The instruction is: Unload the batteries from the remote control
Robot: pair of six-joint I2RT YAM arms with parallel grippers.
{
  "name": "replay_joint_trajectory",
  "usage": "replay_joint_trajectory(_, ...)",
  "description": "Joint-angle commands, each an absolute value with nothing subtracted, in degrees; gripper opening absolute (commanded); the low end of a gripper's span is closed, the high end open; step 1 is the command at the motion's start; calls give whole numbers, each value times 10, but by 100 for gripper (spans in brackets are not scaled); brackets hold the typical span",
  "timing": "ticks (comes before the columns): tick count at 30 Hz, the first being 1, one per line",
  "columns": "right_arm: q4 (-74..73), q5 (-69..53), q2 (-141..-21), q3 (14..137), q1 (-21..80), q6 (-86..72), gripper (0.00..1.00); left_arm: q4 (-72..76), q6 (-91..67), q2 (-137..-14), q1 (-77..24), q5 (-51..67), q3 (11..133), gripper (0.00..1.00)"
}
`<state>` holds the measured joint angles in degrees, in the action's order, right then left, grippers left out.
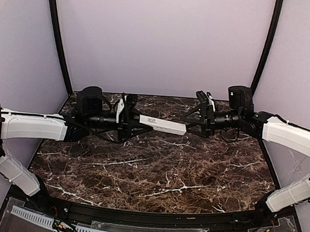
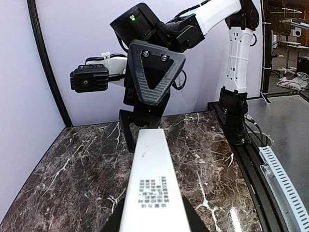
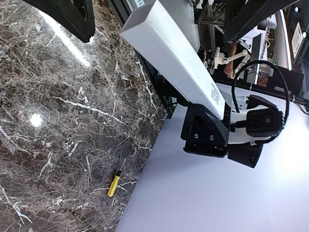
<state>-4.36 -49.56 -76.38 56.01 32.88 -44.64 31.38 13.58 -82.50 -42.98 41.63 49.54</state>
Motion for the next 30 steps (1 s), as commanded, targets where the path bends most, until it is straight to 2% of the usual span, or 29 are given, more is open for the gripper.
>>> replay_joint_trajectory(1,49,-523,-762,549,331,-499,89,377,113,-820,-430,459,488,0)
replay_joint_trajectory(4,53,-528,-771,553,332,-505,85,380,113,-818,-430,467,487,0)
replay_joint_trajectory(15,60,-544,-795,567,362,-518,82,413,104,-829,-429,469,485,0)
replay_joint_trajectory(24,91,-553,-801,574,376,-537,74,431,102,-835,-429,468,481,0)
replay_joint_trajectory(30,101,-557,-806,577,384,-550,66,442,102,-836,-430,462,476,0)
